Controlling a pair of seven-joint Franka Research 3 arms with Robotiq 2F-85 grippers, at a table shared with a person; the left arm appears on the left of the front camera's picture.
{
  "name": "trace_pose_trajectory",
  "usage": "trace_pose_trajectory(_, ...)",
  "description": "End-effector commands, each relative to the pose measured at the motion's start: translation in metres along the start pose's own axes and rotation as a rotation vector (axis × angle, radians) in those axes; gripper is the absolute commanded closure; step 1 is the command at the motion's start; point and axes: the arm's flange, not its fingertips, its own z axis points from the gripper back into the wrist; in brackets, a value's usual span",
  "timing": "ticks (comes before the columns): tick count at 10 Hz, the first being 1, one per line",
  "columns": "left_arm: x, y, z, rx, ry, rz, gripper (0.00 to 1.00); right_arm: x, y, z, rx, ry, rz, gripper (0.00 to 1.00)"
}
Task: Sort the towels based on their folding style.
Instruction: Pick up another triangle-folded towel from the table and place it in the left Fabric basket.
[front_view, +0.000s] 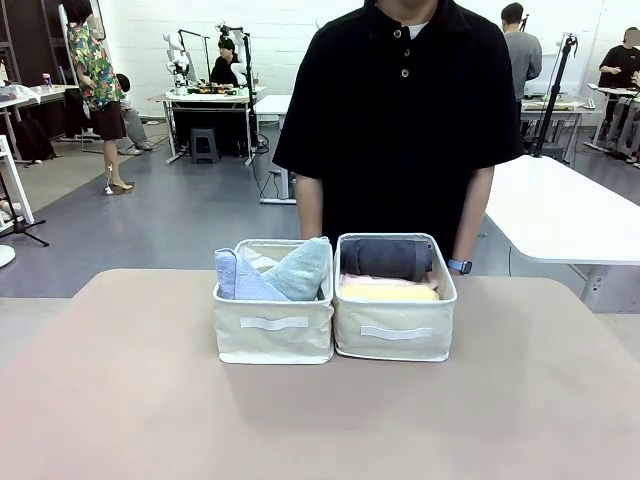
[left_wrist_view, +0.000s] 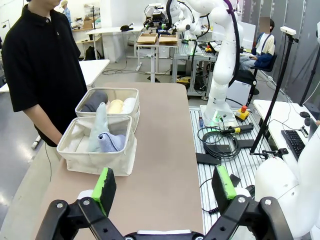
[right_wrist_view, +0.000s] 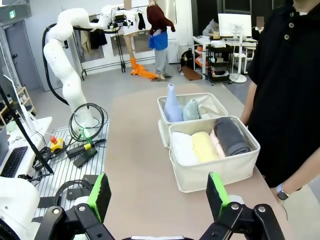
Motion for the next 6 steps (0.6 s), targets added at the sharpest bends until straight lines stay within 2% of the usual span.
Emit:
trace_pose_trajectory(1,0.0014,-0.0016,0.0048,0.004,-0.009,-0.006,0.00,-0.0016,0.0043,-0.0042,-0.004,-0.011,0.006,0.00)
trace_pose_trajectory(6,0.0014,-0.0016,0.0048,0.004,-0.009,-0.006,0.00,-0.0016,0.0043,-0.0042,-0.004,-0.011,0.006,0.00)
